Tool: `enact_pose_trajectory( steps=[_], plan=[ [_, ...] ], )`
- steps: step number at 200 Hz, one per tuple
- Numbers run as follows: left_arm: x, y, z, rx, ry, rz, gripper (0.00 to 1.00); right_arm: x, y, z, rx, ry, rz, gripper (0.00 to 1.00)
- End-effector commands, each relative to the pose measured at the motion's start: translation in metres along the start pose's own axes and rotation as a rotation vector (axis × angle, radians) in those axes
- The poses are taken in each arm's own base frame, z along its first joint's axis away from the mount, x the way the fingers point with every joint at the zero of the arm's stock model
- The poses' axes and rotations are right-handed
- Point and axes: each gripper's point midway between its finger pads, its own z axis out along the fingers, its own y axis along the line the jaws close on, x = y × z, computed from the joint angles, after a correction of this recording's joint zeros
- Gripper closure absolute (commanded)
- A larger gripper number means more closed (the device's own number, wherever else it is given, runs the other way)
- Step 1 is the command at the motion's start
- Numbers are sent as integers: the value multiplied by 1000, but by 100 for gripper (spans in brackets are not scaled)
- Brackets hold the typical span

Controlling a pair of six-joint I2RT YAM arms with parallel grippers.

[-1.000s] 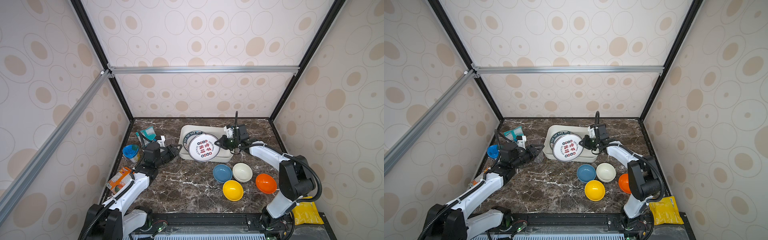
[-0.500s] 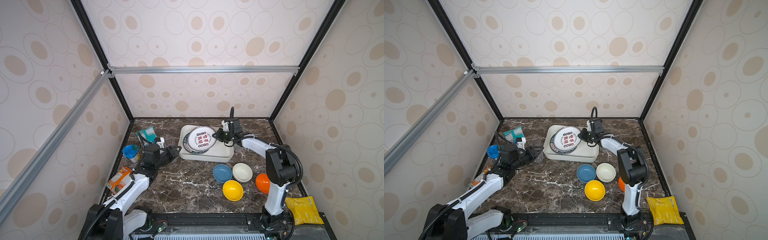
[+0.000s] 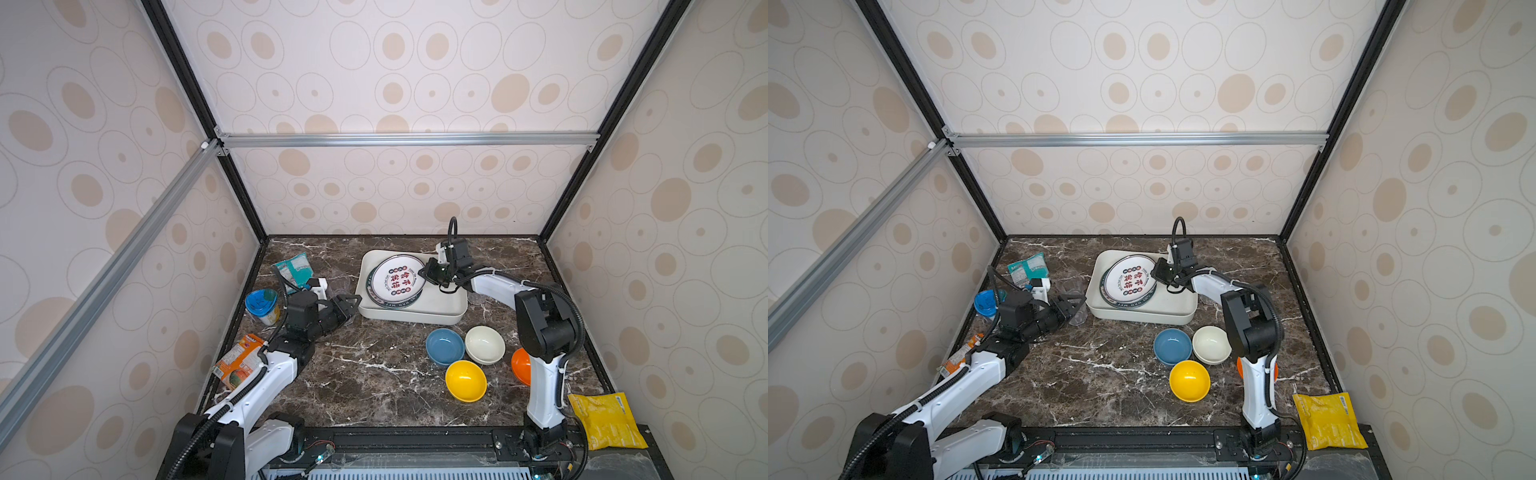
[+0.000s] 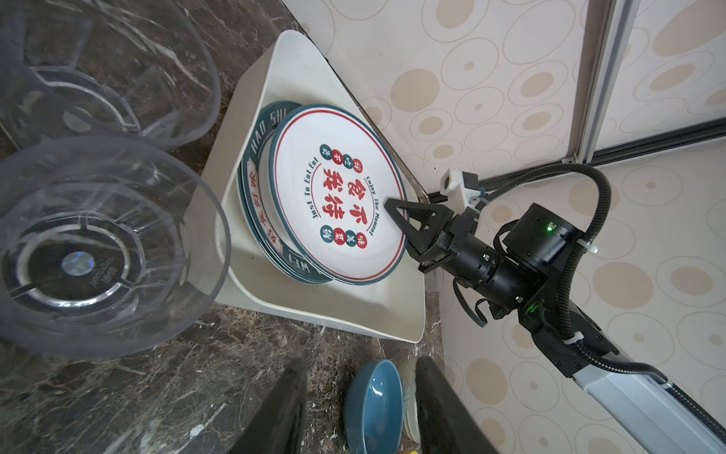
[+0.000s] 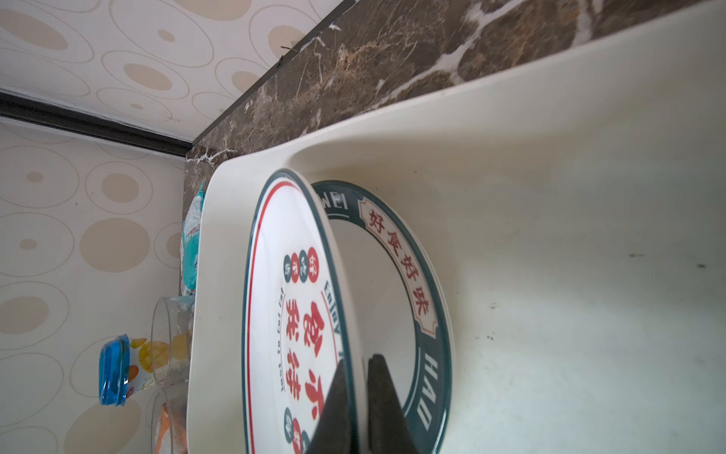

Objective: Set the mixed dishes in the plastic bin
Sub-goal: 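Lower the white plate flat onto the plate stack in the bin with the right gripper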

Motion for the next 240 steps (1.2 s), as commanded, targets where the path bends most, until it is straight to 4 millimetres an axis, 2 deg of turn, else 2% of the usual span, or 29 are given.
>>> enact_pose_trajectory(
  steps=[1,61,113,159,240],
  plan=[
    [-6,-7,-4,23,-27,0,55,-13,20,4,-56,-44,-3,100],
    [-5,-5,-4,22,-24,-1,54,-7,17,15,-49,-35,0,100],
    [-3,-4,-5,23,-22,-6,55,0,6,22,-27,-17,12,100],
    [-2,-2,-5,20,-19,-9,55,7,-3,26,-8,1,22,88],
    [-1,-1,-5,18,-21,-14,55,12,-9,26,9,10,29,78]
  ],
)
